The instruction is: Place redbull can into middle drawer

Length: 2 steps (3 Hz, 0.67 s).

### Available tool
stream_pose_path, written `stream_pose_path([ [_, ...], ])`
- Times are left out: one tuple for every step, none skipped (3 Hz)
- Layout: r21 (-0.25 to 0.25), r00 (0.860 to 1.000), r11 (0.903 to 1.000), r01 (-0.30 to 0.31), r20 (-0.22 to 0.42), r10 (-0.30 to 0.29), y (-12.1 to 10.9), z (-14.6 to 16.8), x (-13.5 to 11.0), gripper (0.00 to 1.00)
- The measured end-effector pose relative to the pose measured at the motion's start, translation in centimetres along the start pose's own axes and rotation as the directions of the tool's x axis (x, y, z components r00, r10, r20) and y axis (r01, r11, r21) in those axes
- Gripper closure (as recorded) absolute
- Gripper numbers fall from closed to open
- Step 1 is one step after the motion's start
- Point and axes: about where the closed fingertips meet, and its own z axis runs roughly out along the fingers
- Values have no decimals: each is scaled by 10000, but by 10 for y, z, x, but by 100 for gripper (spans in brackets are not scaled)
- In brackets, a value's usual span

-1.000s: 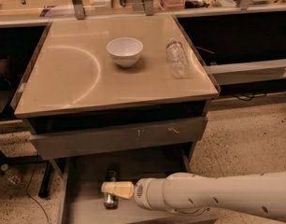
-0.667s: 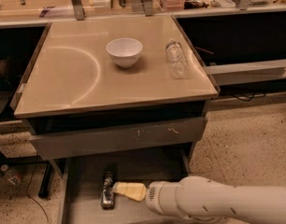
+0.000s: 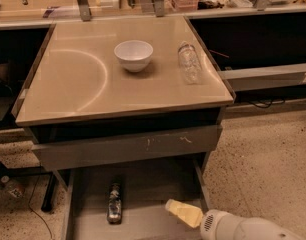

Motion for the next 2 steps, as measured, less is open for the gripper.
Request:
stream_pose_path([
  [216, 9970, 9991, -373, 684, 358, -14, -24, -14, 0],
  [202, 9971, 9992, -352, 680, 338, -13, -24, -14, 0],
])
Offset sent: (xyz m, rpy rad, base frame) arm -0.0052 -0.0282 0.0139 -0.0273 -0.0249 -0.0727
